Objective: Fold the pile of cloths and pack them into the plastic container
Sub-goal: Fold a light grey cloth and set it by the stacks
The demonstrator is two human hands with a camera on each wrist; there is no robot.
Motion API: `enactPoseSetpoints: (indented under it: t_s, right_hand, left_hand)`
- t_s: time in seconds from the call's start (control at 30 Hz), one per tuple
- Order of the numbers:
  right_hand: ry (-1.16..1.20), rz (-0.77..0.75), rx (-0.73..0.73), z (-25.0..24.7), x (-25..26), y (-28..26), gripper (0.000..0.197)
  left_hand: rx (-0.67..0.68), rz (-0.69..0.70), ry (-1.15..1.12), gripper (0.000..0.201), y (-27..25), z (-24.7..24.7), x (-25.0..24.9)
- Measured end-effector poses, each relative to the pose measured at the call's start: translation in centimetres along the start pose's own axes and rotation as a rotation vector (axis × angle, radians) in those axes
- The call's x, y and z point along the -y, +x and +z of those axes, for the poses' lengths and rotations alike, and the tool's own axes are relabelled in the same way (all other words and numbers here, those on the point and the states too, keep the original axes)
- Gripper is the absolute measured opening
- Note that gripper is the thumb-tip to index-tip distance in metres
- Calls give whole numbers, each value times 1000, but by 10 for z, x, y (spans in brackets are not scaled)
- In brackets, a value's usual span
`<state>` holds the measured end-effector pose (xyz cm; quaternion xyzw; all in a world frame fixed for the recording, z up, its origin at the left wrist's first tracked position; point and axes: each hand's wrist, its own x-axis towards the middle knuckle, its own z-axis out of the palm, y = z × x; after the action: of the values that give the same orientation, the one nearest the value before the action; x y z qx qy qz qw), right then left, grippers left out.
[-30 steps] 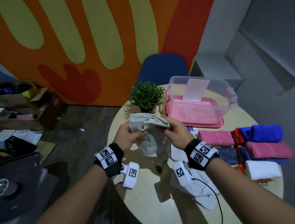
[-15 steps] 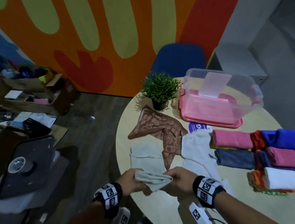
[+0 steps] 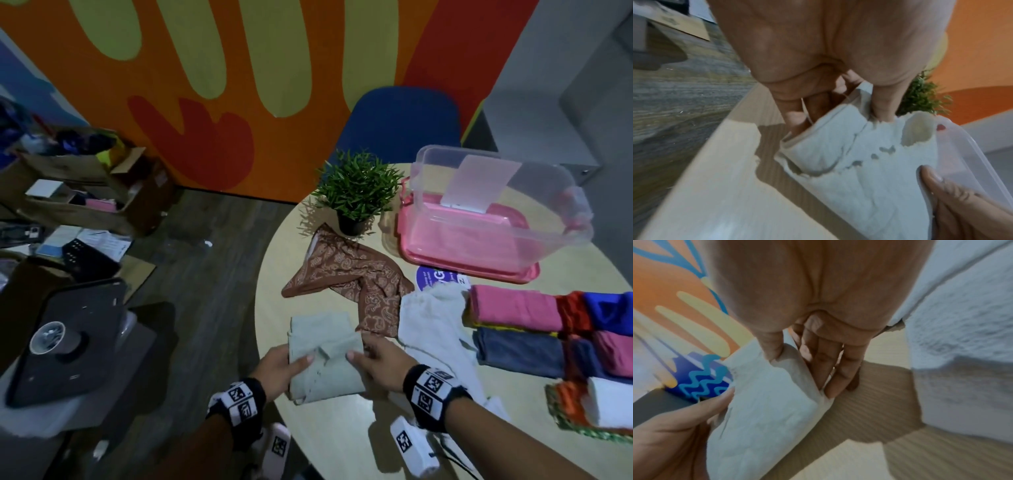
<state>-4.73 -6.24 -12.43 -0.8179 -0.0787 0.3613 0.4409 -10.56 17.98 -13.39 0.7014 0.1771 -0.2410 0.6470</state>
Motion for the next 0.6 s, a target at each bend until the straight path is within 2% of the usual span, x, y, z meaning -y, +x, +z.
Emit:
enactPoseSetpoints:
  t_s: [0.03,0.13,0.2,0.3,0.47,0.6]
  right_hand:
    - [5,15,-32,-1,0,9,37]
    - [42,97,-75,-2,9,26,25]
    - [71,124,-62,-2,14,31,36]
    - [30,85,-62,-2,14,35,46]
    - [-108,-8,-96,1,14,37,52]
    - [-189,-13,-53,8,16,39,40]
  left_hand:
    - [-59,-22,-27,19,6,-2,-3]
    - [-147,-80,-129,17,25,-5,-8]
    - [-171,-107,-165,21,31,-5,-10]
    - [-171,-123,-172,34,37,-6,-9]
    - [-156,-94,-181,29,38,-7,4]
    - [-133,-171,-157,19,39,-7,14]
